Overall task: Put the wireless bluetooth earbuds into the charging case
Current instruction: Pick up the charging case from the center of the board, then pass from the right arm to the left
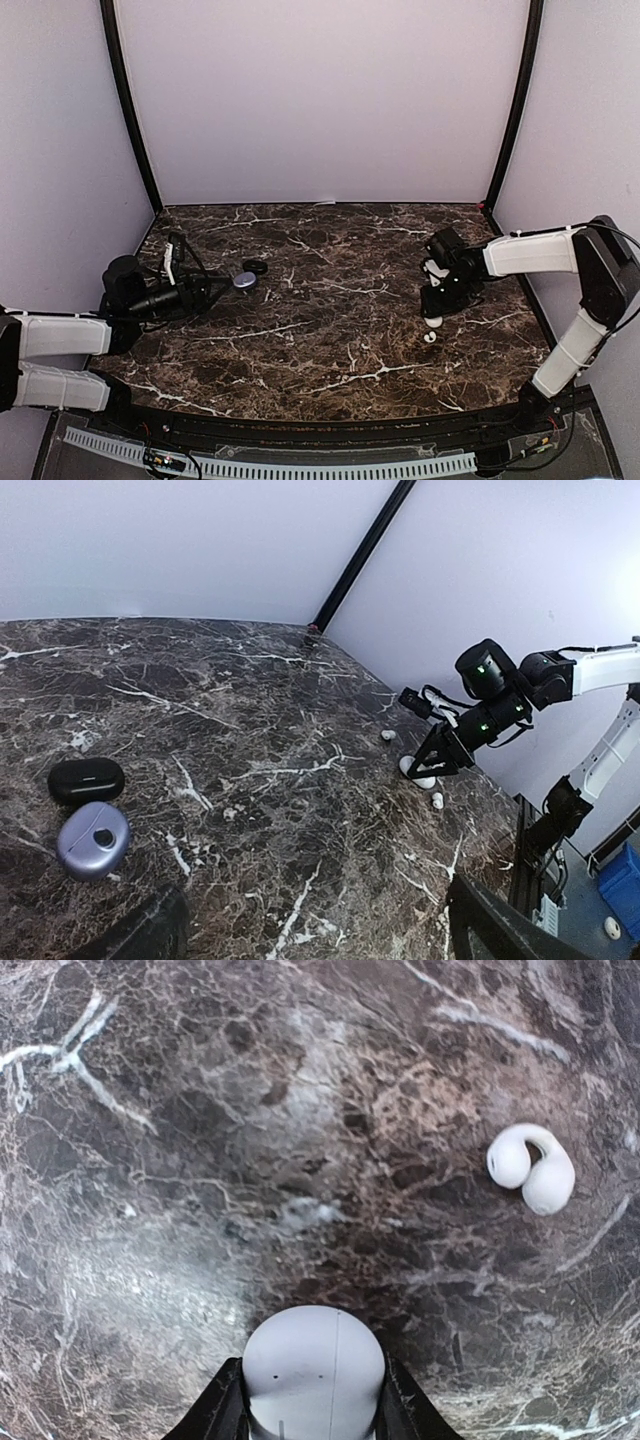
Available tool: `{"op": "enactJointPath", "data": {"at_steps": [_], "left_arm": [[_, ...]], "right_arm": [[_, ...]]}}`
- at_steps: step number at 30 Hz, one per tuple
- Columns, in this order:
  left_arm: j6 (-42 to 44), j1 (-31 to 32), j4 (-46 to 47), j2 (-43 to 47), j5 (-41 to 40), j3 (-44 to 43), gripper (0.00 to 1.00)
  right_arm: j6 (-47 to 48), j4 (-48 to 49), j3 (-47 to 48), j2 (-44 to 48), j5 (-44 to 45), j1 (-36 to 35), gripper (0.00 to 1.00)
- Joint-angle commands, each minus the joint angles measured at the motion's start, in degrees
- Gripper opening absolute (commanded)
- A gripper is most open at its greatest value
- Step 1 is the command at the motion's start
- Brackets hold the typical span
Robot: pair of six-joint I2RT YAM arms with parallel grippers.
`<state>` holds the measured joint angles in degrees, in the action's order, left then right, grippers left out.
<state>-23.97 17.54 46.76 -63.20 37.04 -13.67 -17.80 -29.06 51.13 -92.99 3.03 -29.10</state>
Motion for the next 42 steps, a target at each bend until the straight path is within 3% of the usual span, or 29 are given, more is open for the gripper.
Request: {"op": "enactJointPath", "data": {"at_steps": [1, 9, 14, 19, 25, 33, 42], "left_arm": [[2.00, 0.14, -2.15, 4.73, -5.09, 1.94, 0.95], [-0.75, 0.21, -3.37, 10.66, -16.08, 4.96, 0.99], [-7.37, 0.05, -3.35, 14.22, -24.56, 8.04, 0.99], [-4.73, 0.12, 3.56, 10.09, -13.56, 8.30, 0.94], [-6.79, 1.57, 12.94, -2.96, -1.86, 5.40, 0.85], [-10.61, 9.13, 13.61, -12.86, 1.72, -1.30, 0.84], [-13.09, 15.04, 6.63, -15.86, 2.29, -5.88, 0.83]], "right_arm": [[1.02, -0.51, 1.18, -2.63, 0.82, -0.99, 0.28], [2.37, -1.79, 7.61, -3.86, 1.14, -5.83, 0.26], [3.67, -1.15, 12.57, -5.55, -0.76, -12.14, 0.26], [4.54, -0.93, 18.19, -7.25, -4.53, -19.78, 0.26], [6.94, -1.90, 22.16, -9.83, -4.28, -27.75, 0.26], [15.12, 9.63, 16.96, -6.68, 1.55, -33.30, 0.25], [24.50, 25.53, 7.34, -3.36, 10.72, -37.33, 0.26]]}}
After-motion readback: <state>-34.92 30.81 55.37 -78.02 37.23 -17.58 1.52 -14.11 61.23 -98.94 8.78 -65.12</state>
